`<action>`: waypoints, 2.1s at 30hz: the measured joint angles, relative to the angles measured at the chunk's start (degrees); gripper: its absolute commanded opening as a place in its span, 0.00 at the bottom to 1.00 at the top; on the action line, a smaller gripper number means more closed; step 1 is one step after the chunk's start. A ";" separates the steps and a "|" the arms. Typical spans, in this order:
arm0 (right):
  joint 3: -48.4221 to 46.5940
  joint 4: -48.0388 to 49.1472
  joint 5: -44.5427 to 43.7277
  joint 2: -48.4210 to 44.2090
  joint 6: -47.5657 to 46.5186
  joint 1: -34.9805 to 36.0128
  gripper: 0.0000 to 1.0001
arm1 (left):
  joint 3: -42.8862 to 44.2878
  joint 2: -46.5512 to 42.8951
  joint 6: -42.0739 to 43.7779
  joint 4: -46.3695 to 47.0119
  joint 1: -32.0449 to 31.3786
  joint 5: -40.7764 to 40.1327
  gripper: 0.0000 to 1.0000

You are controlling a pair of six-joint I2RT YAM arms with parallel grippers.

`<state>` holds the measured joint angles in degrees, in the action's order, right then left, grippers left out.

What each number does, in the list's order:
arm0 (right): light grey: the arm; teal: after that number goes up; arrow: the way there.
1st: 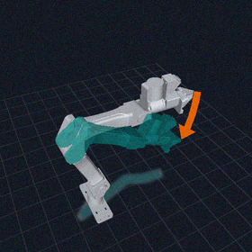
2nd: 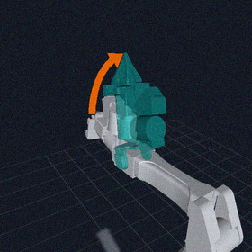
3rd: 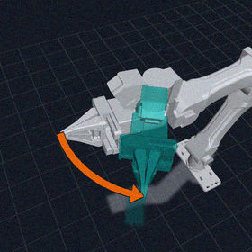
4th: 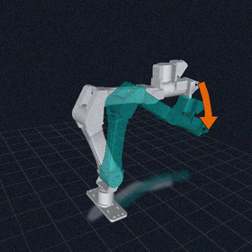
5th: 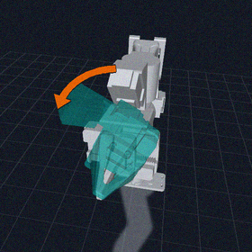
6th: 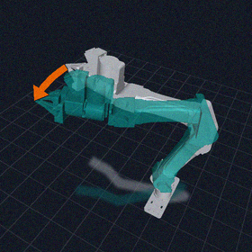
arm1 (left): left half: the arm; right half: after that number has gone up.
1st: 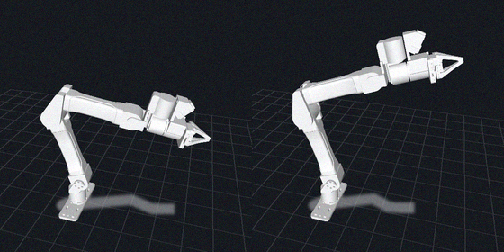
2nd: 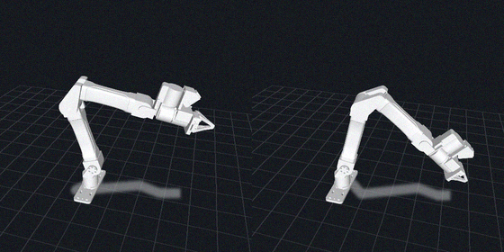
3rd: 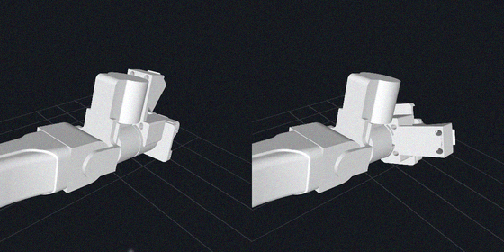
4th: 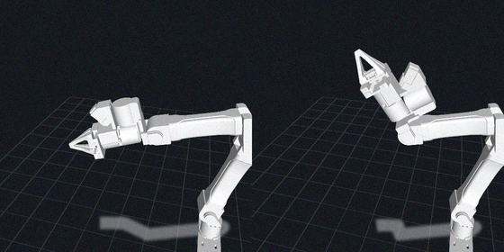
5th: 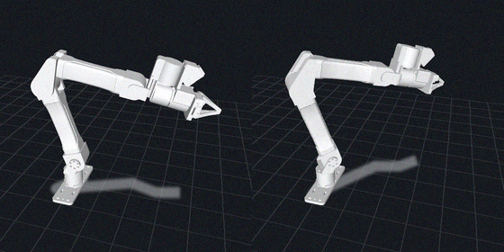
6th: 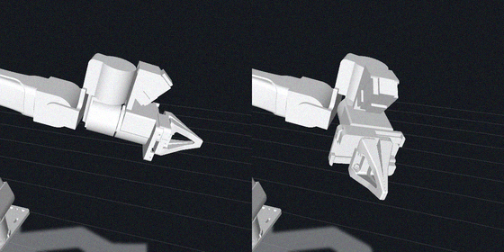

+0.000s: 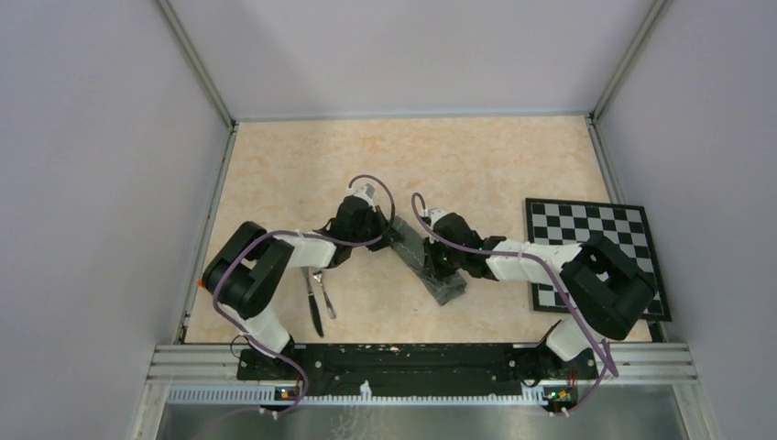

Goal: Fold the napkin into a case and place the utensils inside
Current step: Smooth out the smaller rectangle-folded napkin at the center of the board.

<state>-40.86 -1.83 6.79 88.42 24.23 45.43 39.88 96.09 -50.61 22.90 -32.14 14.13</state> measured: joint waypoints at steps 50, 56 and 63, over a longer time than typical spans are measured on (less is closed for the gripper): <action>9.49 7.58 23.15 -5.18 9.38 -12.50 0.30 | 0.20 6.88 7.08 5.86 5.51 8.63 0.00; 15.23 6.99 21.92 -12.07 9.79 -12.02 0.34 | 2.16 7.04 8.59 2.49 5.46 10.62 0.05; 5.55 -4.94 17.66 -14.08 3.76 -11.47 0.37 | 6.93 6.05 12.35 -6.03 5.90 14.49 0.32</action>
<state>-35.31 -6.76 24.45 74.35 27.99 33.95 46.81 102.15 -38.26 16.86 -26.24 28.62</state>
